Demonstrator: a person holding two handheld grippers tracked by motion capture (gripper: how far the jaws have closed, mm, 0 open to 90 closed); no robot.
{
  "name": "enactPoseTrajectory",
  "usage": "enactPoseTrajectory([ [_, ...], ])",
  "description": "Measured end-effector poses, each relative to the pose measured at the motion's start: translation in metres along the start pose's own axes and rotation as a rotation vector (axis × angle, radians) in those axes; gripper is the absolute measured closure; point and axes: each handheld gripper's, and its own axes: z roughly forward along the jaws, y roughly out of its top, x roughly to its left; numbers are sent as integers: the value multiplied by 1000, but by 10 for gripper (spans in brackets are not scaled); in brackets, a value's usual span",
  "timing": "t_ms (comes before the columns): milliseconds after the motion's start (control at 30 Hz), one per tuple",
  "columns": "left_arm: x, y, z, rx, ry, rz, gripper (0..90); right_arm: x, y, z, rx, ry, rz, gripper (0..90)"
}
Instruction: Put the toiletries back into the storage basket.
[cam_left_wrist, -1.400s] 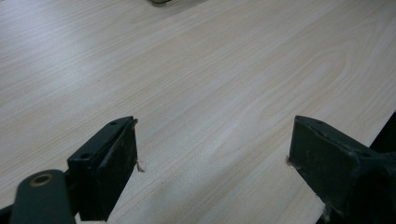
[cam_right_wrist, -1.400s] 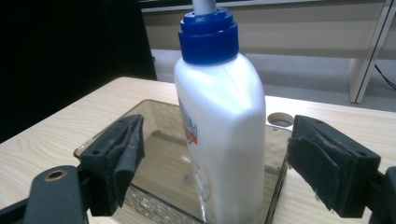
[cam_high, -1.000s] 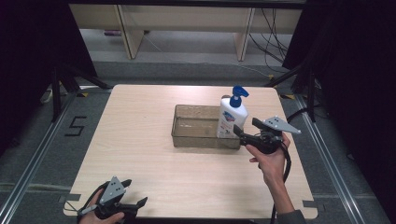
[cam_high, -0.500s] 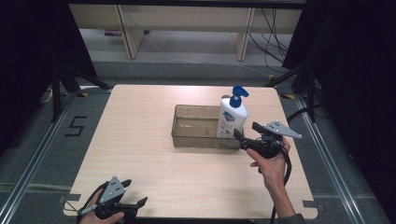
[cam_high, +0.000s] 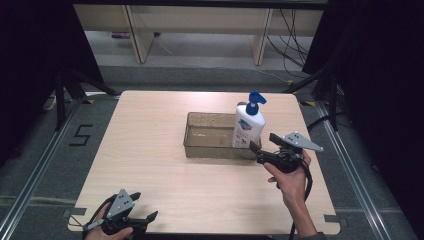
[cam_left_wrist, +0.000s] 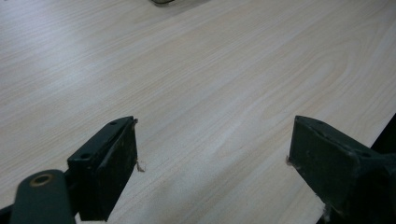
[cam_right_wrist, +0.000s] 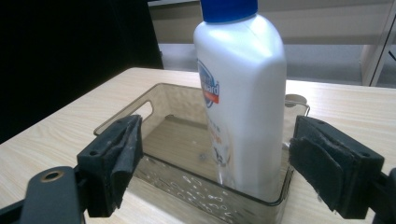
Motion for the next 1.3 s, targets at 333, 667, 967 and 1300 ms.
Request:
enactPoseTrajectory([
  [333, 0, 0, 0, -1, 2, 1, 148, 6, -8, 0, 10, 5, 0, 153],
  [667, 0, 0, 0, 3, 7, 4, 148, 14, -15, -4, 30, 22, -18, 152],
  [967, -1, 0, 0, 0, 4, 1, 148, 19, -23, -5, 32, 34, -14, 153],
  [1300, 0, 0, 1, 5, 9, 4, 148, 24, -35, -7, 68, 49, 26, 154],
])
